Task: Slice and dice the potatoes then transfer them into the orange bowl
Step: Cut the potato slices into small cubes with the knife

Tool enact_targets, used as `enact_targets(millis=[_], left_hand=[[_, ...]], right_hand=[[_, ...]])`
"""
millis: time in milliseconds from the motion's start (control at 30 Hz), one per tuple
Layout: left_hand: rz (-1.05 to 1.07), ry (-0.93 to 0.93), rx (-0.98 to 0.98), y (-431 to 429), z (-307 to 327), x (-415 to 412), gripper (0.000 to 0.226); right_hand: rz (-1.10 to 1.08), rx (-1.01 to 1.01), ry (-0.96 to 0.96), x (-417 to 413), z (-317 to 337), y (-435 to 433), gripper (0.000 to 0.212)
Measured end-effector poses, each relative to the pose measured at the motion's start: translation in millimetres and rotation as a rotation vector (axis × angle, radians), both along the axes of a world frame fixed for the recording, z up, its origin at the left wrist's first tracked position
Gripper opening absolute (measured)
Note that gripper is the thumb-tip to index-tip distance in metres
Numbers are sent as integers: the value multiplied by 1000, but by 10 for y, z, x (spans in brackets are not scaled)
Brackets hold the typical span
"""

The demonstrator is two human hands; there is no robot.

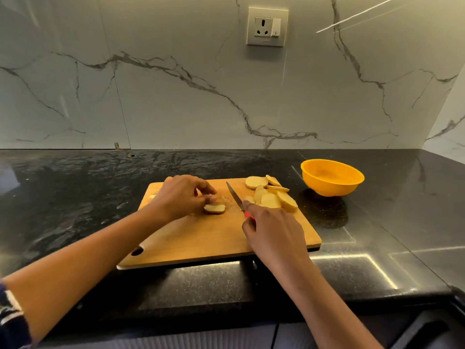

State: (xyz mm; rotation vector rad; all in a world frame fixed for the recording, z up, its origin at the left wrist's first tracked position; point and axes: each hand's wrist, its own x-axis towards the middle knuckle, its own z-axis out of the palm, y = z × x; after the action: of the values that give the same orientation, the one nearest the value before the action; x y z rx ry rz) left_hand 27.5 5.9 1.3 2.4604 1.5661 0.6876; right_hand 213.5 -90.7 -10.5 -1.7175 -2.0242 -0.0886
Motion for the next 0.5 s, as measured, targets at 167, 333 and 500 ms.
enact_targets(millis=[167,333,500], left_hand=[[-8,14,-210,230,63,67,14],[-62,91,-224,295,119,62,12],[-132,184,-213,259,160,23,10]], right_hand=[[-13,-14,22,-24,-13,-15,46],[-7,-33,1,-9,6,-58,46],[10,-82,-25,-20,44,-138,43]])
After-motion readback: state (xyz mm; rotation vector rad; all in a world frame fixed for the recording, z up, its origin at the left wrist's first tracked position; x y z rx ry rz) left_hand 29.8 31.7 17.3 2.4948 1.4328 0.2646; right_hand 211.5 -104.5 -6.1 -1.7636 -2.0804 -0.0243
